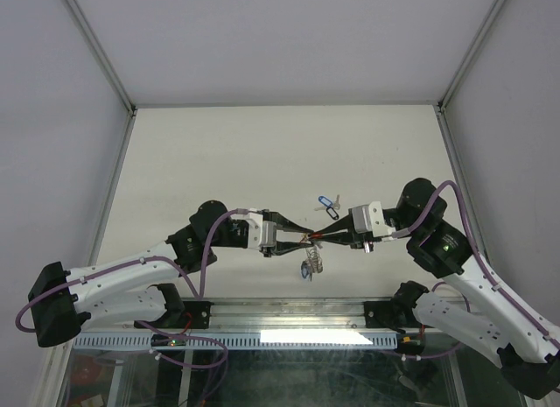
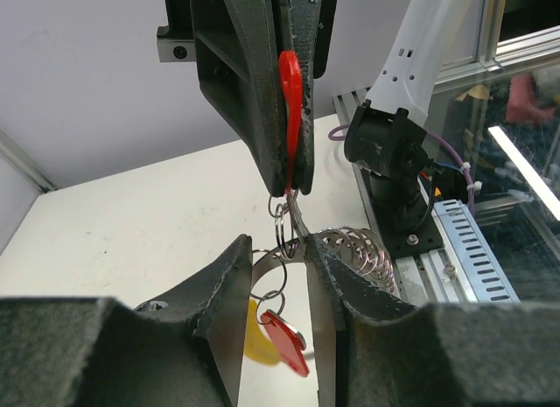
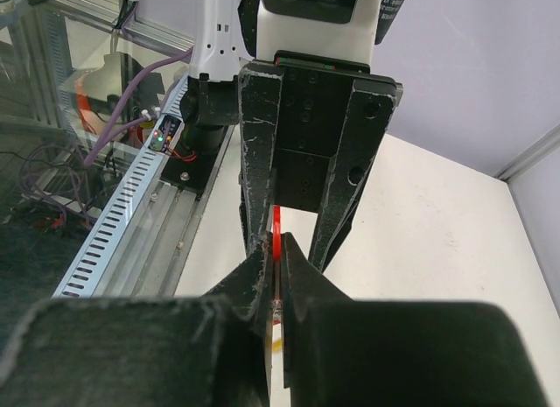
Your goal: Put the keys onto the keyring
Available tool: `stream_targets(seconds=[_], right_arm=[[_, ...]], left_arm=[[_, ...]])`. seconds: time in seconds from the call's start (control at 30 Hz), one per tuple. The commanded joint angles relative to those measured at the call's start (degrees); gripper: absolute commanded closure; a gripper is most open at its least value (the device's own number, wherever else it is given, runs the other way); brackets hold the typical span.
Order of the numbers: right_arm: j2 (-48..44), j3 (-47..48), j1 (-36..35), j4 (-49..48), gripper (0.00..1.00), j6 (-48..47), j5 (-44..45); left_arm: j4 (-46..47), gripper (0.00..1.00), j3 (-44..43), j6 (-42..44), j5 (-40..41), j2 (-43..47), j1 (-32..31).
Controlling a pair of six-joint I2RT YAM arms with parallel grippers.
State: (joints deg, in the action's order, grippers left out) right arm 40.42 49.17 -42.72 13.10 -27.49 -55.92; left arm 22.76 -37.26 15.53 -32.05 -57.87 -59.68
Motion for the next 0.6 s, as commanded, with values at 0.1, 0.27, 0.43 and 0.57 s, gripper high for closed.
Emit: stream_targets(seconds=[0.1, 0.27, 0.43, 0.57], right_arm=[[-0.1, 0.5, 0.0, -4.5, 1.0, 1.5, -2.4], [0.2, 0.4, 0.0, -4.4, 1.0, 1.4, -2.5], [0.3, 0.1, 0.0, -4.0, 1.0, 0.7, -2.2], [0.0, 0.1, 0.0, -2.5, 1.0, -0.6, -1.1]], left_arm=[[3.2, 0.71, -2.7, -0.4, -0.8, 0.2, -0.4], [3.1, 0.76, -3.0, -0.4, -0.9, 0.0, -0.4], [3.0, 0.93, -3.0, -0.2, -1.1, 0.3, -0.4], [2.9, 1.0, -2.8, 0.1, -1.1, 0.8, -0.4]])
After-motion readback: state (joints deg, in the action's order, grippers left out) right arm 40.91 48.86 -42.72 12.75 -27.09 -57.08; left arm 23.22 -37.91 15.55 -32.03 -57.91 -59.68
